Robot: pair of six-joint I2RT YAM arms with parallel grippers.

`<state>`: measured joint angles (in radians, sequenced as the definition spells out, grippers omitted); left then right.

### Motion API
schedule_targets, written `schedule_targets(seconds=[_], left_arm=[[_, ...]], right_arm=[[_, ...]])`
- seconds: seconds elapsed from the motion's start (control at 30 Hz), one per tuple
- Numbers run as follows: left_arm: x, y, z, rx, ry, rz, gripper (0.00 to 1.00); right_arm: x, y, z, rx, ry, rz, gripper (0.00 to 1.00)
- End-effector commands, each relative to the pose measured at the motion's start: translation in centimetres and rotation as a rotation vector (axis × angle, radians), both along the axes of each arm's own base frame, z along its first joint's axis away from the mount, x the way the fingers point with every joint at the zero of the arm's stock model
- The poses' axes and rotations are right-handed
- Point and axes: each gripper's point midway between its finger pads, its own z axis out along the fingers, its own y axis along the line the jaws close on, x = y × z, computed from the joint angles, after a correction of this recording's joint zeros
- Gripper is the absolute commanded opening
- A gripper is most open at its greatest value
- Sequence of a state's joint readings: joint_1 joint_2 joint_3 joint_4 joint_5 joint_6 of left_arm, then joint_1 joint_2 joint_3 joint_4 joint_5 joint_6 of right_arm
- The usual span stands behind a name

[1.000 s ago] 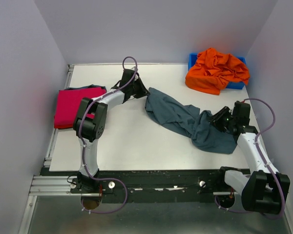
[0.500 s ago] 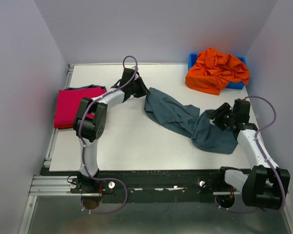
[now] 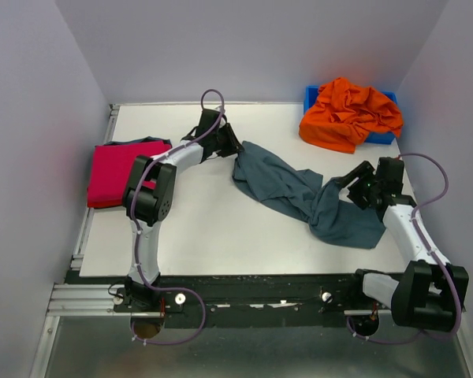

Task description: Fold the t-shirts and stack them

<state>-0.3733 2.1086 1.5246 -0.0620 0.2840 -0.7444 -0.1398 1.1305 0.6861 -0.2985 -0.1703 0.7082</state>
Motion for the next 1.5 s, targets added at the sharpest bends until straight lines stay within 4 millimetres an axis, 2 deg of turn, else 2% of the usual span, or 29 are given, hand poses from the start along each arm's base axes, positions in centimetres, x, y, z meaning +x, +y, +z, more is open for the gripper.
schedule_targets(seconds=[0.0,0.1,0.33,0.37,0.43,0.5,0.7,0.83,0.97,1.17,1.3,1.47], left_arm=[[0.1,0.0,-1.4,0.025,0.034,-0.007,0.37],[0.3,-0.1,-1.6,0.03,0.042,-0.005,0.39],[0.2,-0.1,-2.4,0.038,0.056,-0.006,0.33],[0.2,-0.1,-2.3,0.035,0.053,-0.007,0.3],[0.2,-0.2,-2.1,0.032,0.051,-0.009,0.19],[0.1,-0.1,-1.8,0.029,0.042,-0.008,0.0],[0.0,0.1,0.1,0.028,0.0,-0.013,0.0],[-0.1,0.3,0.5,0.035,-0.009,-0.016,0.0],[-0.2,0.3,0.5,0.039,-0.01,-0.017,0.0],[-0.3,0.7,1.5,0.053,-0.03,-0.016,0.0],[-0.4,1.0,2.2,0.069,-0.046,-0.012,0.0],[-0.5,1.5,3.5,0.08,-0.065,-0.006,0.0]], right_arm=[[1.0,-1.0,0.6,0.003,-0.002,-0.059,0.75],[1.4,-1.1,0.8,0.0,-0.008,-0.07,0.8],[1.7,-1.7,0.9,-0.008,-0.004,-0.108,0.8],[1.8,-1.9,0.9,-0.004,-0.005,-0.12,0.8],[2.0,-2.0,0.7,0.006,0.002,-0.134,0.8],[2.4,-2.1,0.5,0.03,0.006,-0.149,0.8],[3.6,-2.1,-0.3,0.113,0.043,-0.19,0.76],[4.8,-2.2,-0.6,0.164,0.056,-0.212,0.74],[5.7,-1.4,-1.2,0.219,0.086,-0.195,0.7],[5.7,-1.9,-2.3,0.206,0.108,-0.228,0.6],[5.6,-2.3,-2.6,0.193,0.118,-0.242,0.58],[5.4,-3.3,-3.1,0.151,0.153,-0.289,0.37]])
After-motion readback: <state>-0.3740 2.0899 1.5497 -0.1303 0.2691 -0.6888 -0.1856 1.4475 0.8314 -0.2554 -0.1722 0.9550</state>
